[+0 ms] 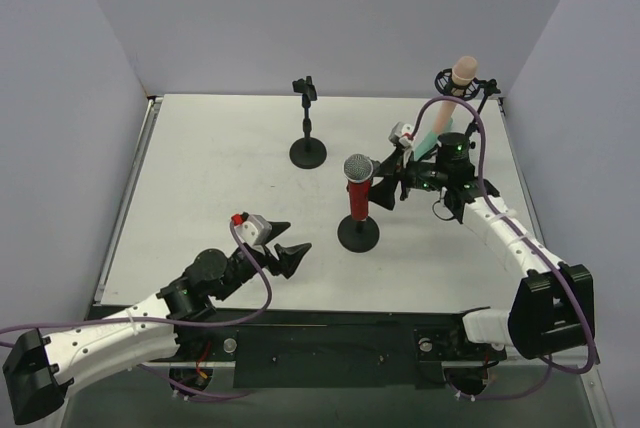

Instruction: Attach the microphones to the stand

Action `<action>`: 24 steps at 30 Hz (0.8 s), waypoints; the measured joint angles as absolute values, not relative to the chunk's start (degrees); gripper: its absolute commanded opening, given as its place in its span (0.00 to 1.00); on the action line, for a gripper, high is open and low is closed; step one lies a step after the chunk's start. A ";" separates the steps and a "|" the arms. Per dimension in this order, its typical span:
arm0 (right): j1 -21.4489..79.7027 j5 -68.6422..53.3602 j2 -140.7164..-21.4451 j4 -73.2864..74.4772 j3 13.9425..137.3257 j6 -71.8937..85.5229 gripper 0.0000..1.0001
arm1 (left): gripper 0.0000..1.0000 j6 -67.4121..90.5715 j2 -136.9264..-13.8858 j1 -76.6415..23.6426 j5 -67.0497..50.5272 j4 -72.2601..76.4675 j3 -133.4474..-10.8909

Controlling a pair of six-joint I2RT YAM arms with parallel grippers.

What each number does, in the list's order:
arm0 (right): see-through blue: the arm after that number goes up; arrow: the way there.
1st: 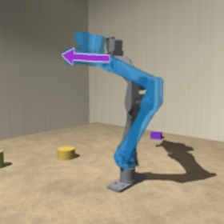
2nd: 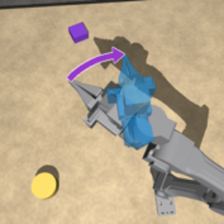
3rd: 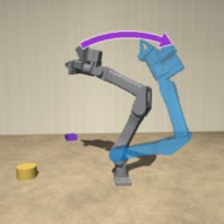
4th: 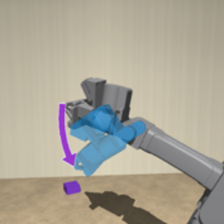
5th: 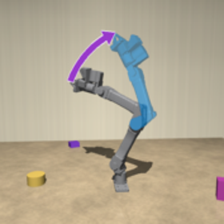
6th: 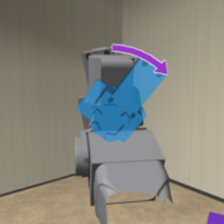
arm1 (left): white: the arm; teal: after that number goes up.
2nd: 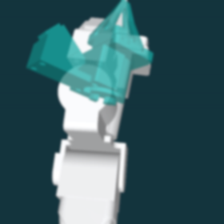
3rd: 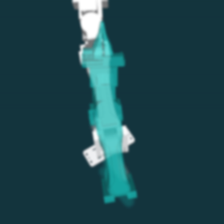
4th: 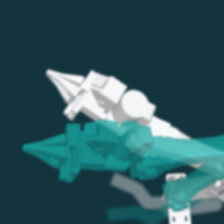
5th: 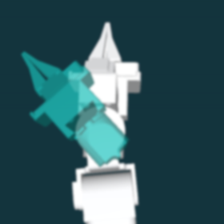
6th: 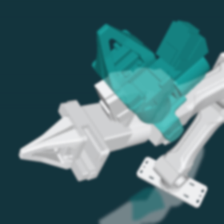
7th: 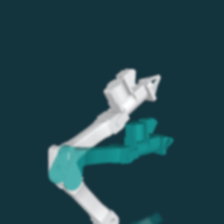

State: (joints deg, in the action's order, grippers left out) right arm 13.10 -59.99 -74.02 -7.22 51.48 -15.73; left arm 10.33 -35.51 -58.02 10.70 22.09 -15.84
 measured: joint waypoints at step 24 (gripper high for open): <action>18.57 -57.45 -79.61 -18.41 52.12 -8.75 0.01 | 0.77 10.35 -34.83 -58.02 11.03 20.18 -15.90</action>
State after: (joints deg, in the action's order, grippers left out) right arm 18.57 -57.45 -79.61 -18.41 52.12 -8.75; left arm 10.35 -34.83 -58.02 11.03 20.18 -15.90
